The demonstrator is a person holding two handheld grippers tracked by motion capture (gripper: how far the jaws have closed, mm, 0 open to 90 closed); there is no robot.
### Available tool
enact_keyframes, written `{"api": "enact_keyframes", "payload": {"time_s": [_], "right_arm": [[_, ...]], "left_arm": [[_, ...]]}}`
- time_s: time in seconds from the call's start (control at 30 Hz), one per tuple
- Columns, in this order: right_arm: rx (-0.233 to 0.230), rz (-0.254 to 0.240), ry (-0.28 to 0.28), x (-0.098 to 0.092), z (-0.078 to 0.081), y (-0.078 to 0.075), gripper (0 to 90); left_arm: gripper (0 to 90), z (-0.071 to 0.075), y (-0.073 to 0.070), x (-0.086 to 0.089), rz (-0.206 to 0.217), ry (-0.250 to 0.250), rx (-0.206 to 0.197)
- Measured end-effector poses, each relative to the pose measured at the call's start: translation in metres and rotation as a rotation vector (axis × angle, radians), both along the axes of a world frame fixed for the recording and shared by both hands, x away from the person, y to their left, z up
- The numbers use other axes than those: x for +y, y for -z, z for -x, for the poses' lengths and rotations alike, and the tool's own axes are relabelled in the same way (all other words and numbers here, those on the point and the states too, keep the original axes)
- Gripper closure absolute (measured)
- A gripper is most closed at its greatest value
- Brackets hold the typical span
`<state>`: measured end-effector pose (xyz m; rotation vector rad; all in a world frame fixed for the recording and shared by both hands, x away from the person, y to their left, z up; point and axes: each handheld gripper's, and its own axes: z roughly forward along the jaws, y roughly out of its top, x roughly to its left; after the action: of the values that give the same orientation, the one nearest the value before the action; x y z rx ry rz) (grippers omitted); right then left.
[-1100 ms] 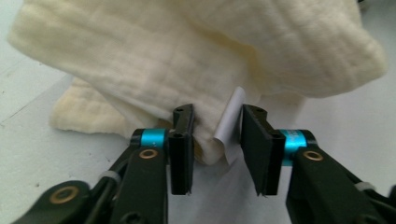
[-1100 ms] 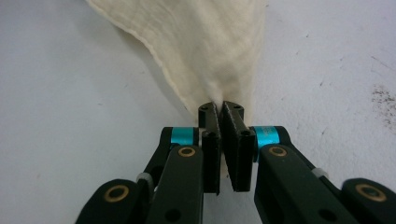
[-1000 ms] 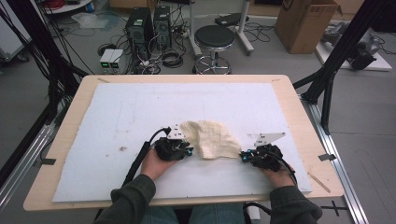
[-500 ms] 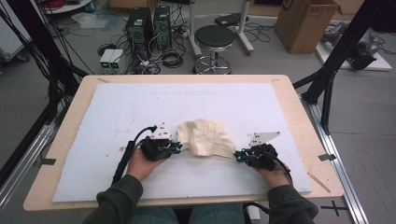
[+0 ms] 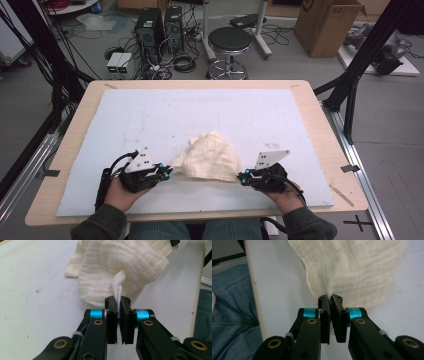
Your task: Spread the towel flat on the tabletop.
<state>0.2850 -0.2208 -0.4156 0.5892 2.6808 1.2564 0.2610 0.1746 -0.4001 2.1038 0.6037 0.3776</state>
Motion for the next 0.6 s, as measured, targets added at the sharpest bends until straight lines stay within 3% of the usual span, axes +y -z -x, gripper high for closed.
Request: {"api": "enact_keyframes", "payload": {"time_s": [0.27,0.43,0.5,0.6], "right_arm": [[0.012,0.012,-0.070,0.013,0.022,0.001,85.6],[0.033,0.005,-0.087,0.016,0.028,0.004,82.0],[0.031,-0.005,-0.094,0.015,0.028,0.001,77.9],[0.021,-0.060,-0.085,0.010,0.024,-0.009,71.6]], "left_arm": [[84.7,0.032,0.009,0.017,-0.008,0.008,0.003],[83.7,0.039,0.016,0.019,-0.007,0.028,0.030],[77.6,0.039,0.016,0.019,0.009,0.030,0.037],[68.1,0.036,0.010,0.019,0.034,0.033,0.034]]}}
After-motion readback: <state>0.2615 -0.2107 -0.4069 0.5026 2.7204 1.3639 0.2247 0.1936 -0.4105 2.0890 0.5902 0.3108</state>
